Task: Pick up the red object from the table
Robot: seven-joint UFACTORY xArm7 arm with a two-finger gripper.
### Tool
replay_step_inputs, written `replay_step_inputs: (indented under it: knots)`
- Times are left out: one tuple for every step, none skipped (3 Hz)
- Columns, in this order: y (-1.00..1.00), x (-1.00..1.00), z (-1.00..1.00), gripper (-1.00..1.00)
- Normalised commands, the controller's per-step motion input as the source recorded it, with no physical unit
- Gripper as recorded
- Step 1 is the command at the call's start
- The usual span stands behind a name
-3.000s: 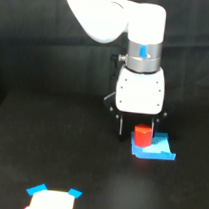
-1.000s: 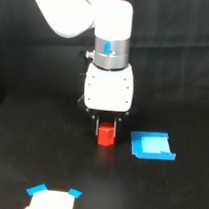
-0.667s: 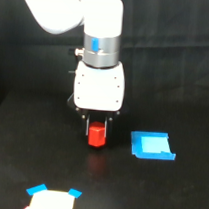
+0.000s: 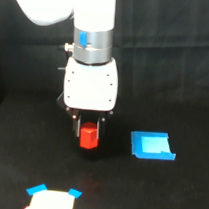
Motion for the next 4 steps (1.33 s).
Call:
replay_step_inputs:
  knots:
    - [-0.59, -0.14, 1.0, -1.0]
    - [-0.46, 0.89, 1.0, -0.49]
    - [-0.15, 0.62, 0.92, -1.0]
    - [-0.26, 0.39, 0.8, -1.0]
